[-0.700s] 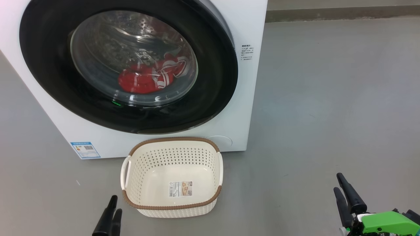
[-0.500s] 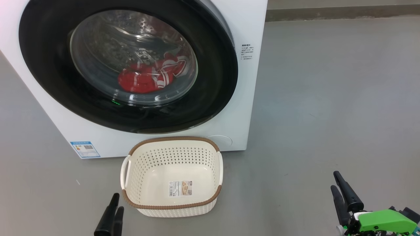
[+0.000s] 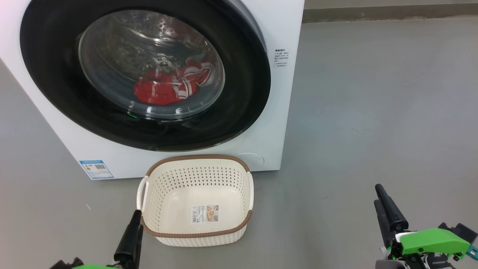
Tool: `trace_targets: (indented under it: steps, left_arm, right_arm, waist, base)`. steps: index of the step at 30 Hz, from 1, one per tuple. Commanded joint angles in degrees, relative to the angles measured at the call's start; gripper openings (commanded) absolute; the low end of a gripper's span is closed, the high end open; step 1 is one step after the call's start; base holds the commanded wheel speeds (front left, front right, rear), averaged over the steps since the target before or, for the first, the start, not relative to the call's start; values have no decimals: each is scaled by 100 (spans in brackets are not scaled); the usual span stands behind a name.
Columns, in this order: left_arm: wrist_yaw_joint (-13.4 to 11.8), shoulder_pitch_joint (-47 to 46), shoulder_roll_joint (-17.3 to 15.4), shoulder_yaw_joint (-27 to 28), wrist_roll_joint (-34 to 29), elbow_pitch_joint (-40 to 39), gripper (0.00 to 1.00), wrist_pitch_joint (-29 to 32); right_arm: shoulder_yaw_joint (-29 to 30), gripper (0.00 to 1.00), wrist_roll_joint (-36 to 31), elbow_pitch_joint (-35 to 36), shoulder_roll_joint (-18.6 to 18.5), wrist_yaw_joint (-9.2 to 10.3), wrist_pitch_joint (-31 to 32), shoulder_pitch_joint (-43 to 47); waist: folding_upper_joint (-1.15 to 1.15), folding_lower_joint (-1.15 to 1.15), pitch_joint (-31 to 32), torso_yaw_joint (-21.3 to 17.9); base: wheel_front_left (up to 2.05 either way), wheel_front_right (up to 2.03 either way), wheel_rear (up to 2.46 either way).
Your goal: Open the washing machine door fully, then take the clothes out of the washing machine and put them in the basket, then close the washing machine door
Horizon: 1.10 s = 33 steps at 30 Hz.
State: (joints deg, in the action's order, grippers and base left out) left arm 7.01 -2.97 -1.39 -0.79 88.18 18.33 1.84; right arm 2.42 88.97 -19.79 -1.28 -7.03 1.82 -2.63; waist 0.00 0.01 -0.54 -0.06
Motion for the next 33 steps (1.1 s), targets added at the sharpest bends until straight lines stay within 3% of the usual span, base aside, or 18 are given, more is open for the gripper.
trace_targets:
  steps: [1,18,33]
  left_arm:
    - [12,-312,-92,12,-184,-187,100,-67]
    - [-71,-531,-60,-77,-1571,-267,100,-339]
    - [-226,-738,-71,-241,-2822,-300,100,-593]
  right_arm:
    - [-104,100,-136,140,-75,-11,-72,-294]
    - [-237,100,-1235,95,-56,-17,-346,-528]
    - [-307,100,-2647,167,-65,-22,-599,-704]
  waist:
    - [0,-1,-4,-1]
    - [0,-1,-36,-15]
    - [0,-1,-56,-24]
  base:
    - [0,0,0]
    - [0,0,0]
    - [0,0,0]
